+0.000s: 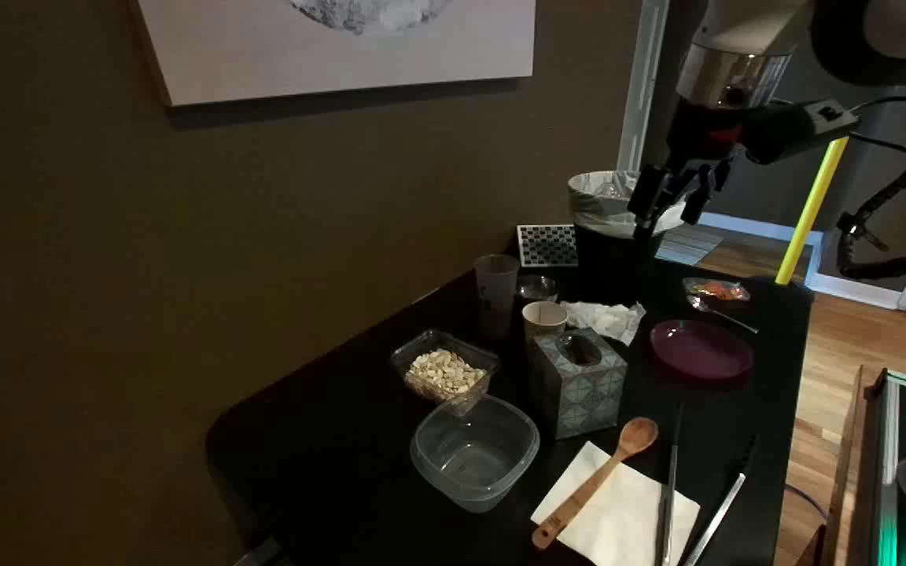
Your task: Put some of the white objects in the bin
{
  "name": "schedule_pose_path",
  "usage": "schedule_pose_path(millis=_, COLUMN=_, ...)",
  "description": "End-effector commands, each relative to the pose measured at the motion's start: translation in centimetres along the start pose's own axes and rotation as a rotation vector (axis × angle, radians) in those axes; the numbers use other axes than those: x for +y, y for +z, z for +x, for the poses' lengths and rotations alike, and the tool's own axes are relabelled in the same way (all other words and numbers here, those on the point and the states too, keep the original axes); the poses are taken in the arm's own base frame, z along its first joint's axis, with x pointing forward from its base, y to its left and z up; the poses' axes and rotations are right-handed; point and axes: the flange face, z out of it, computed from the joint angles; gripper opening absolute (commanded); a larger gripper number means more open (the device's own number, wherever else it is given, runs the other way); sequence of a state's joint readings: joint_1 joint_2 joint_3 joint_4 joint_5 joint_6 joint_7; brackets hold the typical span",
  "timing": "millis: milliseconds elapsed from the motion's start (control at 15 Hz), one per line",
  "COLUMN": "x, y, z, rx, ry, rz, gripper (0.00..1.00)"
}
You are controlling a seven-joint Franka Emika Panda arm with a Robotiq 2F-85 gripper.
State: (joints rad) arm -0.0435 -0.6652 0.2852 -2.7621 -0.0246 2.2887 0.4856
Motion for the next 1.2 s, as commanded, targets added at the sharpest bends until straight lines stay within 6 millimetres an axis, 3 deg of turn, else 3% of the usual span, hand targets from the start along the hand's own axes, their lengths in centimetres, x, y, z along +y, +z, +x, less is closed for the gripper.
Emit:
schedule_pose_path(millis=0, x=0.1, y=0.2, z=-0.1, rx=-0.008, ry=-0.001, rz=-0.003, gripper=1.0)
schedule_pose_path(millis=467, x=0.2, y=0.8, z=-0.4, rx=-0.021, ry=-0.001, rz=-0.009, gripper=1.0)
schedule_pose_path(millis=667, x=-2.5, y=1.4, z=1.6, rx=0.012, ry=-0.046, rz=0.017, gripper=1.0)
schedule_pose_path(millis=1133, x=-11.9, y=3.7, z=8.3, rx=0.166, ry=-0.216, rz=0.147, gripper=1.0)
